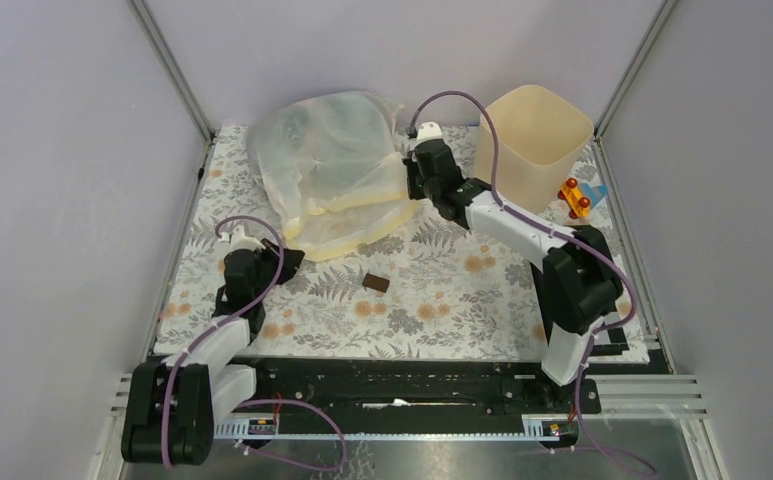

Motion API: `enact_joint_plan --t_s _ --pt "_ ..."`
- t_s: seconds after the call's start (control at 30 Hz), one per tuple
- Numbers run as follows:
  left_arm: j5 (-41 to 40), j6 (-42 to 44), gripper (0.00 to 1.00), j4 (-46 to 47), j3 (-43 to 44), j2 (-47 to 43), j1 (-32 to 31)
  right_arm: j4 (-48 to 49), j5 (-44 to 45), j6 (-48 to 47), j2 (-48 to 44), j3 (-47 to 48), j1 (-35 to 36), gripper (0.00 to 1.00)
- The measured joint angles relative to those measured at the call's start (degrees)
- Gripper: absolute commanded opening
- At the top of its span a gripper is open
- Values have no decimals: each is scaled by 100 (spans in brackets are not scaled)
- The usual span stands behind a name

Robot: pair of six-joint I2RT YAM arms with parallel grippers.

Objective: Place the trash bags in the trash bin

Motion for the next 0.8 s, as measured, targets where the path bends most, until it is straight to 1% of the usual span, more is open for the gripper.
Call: enact_joint_plan --t_s 0.1,0.2,0.27,0.33,0.37,0.4,0.43,0.47,0.5,0.57,0.73,0.77,0.8 --pt "181 -212 0 -323 -205 -522 0 -192 -2 177 -514 -402 0 0" --pt "291 -424 0 -828 -409 -1198 -42 -393 28 452 -1067 -575 0 0" --pt "256 -584 0 -1255 -525 -1764 -212 -426 138 699 -1423 -699 0 0" --pt "98 -719 0 -1755 -575 -2382 -555 -424 267 1005 -1777 -922 0 0" --pt "33 -769 7 -1987 -581 -2682 -702 -424 306 1128 -1908 -1034 0 0" --pt "-74 -802 24 -2227 -579 -2979 -885 -422 354 1274 -2065 -1198 0 0" --pt "-153 -807 38 -2409 -570 -3211 -999 -422 385 1357 -2157 -1316 0 0" --pt "-260 -796 46 -2621 -535 -3383 -1093 -407 420 1451 -2262 -1493 0 0" --pt "-393 -789 50 -2859 -474 -3493 -1174 -409 439 1495 -2312 -1602 0 0" --pt "-662 -780 55 -3344 -286 -3569 -1329 -424 487 1543 -2369 -1801 0 0" --pt "-1316 -758 58 -4085 229 -3484 -1681 -426 612 1539 -2406 -1989 0 0" --pt "-1469 -750 63 -4232 374 -3436 -1753 -420 619 1530 -2406 -1989 0 0" --pt "-1578 -741 65 -4374 501 -3418 -1801 -420 623 1523 -2406 -1989 0 0"
